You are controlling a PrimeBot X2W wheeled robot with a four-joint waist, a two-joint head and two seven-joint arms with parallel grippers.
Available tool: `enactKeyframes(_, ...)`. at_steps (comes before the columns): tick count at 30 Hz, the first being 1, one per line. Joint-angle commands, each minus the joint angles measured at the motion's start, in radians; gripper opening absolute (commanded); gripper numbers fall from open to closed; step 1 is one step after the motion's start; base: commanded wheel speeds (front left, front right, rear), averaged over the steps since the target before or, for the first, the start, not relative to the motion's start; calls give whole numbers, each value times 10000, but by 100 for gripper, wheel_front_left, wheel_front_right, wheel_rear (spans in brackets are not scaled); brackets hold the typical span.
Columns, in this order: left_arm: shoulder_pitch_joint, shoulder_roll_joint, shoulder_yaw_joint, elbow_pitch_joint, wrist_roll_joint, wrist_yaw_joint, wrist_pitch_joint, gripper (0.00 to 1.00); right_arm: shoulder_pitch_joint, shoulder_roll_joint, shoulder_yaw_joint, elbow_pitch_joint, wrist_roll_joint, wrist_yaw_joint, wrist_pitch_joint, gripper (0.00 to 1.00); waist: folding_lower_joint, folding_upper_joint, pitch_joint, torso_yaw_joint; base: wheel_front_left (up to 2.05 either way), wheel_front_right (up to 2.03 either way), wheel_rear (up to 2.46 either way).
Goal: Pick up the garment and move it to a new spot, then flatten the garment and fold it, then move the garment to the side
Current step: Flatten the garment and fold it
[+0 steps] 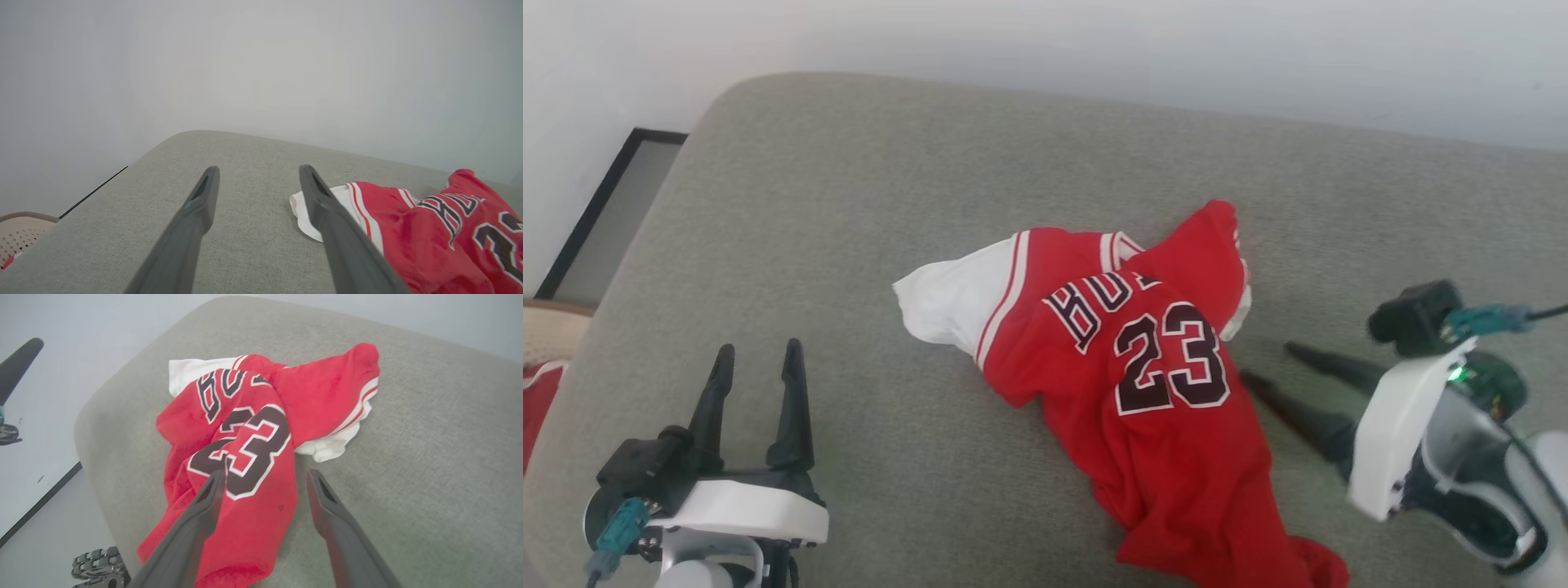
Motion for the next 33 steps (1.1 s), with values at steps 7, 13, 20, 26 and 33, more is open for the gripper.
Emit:
enactKeyframes(7, -218, -244, -125, 25, 209, -177, -46, 100, -829, -584, -193, 1422, -261, -3, -193, 100, 0, -1, 300, 601, 0, 0, 0)
enactKeyframes(13, -402, -420, -209, 34, 246, -263, -46, 100, -1554, -993, 260, 2153, -98, -2, -173, 100, 0, -1, 620, 1013, 0, 0, 0)
enactKeyframes(20, -694, -606, -393, 79, 216, -312, -48, 100, -2488, -1226, 946, 3054, 316, -3, 45, 100, 0, -1, 1087, 1532, 0, 0, 0)
enactKeyframes(26, -1005, -711, -610, 173, 84, -344, -48, 100, -3433, -1176, 1696, 3918, 724, -3, 512, 100, 0, -1, 1455, 1961, 0, 0, 0)
enactKeyframes(33, -1145, -749, -634, 274, -17, -367, -48, 100, -4069, -1225, 3349, 4858, 664, -2, 1233, 0, 0, -1, 1566, 2179, 0, 0, 0)
